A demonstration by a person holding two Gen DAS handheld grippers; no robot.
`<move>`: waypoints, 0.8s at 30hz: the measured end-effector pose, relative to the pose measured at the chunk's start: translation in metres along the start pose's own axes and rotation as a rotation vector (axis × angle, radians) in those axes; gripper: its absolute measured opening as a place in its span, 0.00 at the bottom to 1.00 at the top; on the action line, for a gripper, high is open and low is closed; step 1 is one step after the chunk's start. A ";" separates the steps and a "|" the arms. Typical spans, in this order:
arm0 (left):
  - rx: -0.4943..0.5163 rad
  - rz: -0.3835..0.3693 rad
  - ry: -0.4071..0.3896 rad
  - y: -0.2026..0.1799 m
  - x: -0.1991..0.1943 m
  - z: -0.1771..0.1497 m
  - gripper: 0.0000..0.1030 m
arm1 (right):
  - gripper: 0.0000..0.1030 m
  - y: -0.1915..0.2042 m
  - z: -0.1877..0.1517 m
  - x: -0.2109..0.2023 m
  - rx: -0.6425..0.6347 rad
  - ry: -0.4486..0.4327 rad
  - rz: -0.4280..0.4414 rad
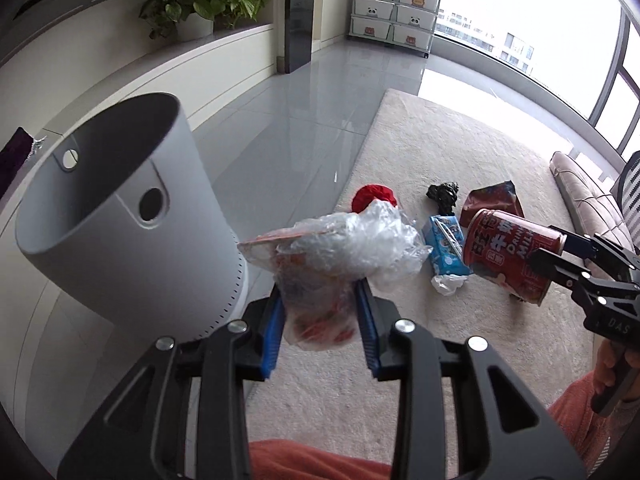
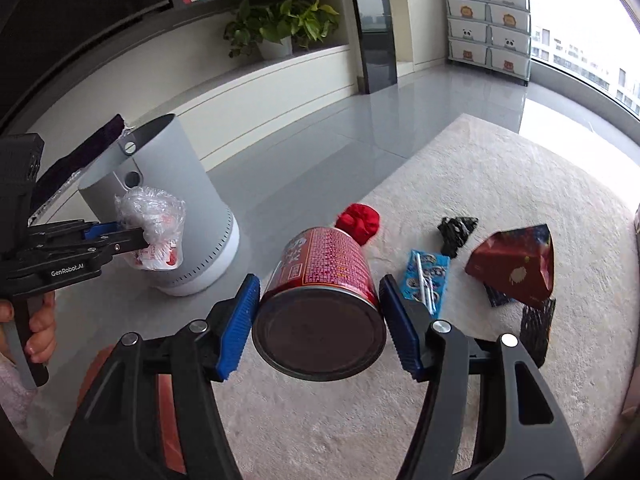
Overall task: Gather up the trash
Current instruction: 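Carry both items over the bin and open both tools to drop them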
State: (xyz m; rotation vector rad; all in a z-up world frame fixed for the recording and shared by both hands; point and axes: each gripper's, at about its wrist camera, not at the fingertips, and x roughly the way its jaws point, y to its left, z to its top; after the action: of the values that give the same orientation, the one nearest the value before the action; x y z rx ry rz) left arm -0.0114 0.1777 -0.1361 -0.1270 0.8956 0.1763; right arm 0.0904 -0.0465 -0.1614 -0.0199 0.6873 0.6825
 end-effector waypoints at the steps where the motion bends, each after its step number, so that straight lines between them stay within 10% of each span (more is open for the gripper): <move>1: -0.007 0.025 -0.016 0.013 -0.010 0.004 0.32 | 0.57 0.015 0.011 0.001 -0.020 -0.009 0.022; 14: -0.105 0.134 -0.131 0.140 -0.093 0.039 0.09 | 0.55 0.173 0.137 0.004 -0.261 -0.156 0.183; 15: -0.104 0.139 -0.144 0.146 -0.096 0.043 0.09 | 0.50 0.184 0.147 0.005 -0.274 -0.170 0.194; 17: -0.125 0.143 -0.150 0.159 -0.093 0.053 0.09 | 0.00 0.206 0.168 0.016 -0.298 -0.152 0.219; 24: -0.209 0.168 -0.045 0.211 -0.033 0.081 0.06 | 0.00 0.266 0.211 0.084 -0.260 -0.083 0.272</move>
State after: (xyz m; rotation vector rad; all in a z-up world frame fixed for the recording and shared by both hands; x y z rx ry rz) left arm -0.0132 0.3957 -0.0672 -0.2411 0.8414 0.4281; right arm 0.1043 0.2599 0.0070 -0.1388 0.5220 1.0253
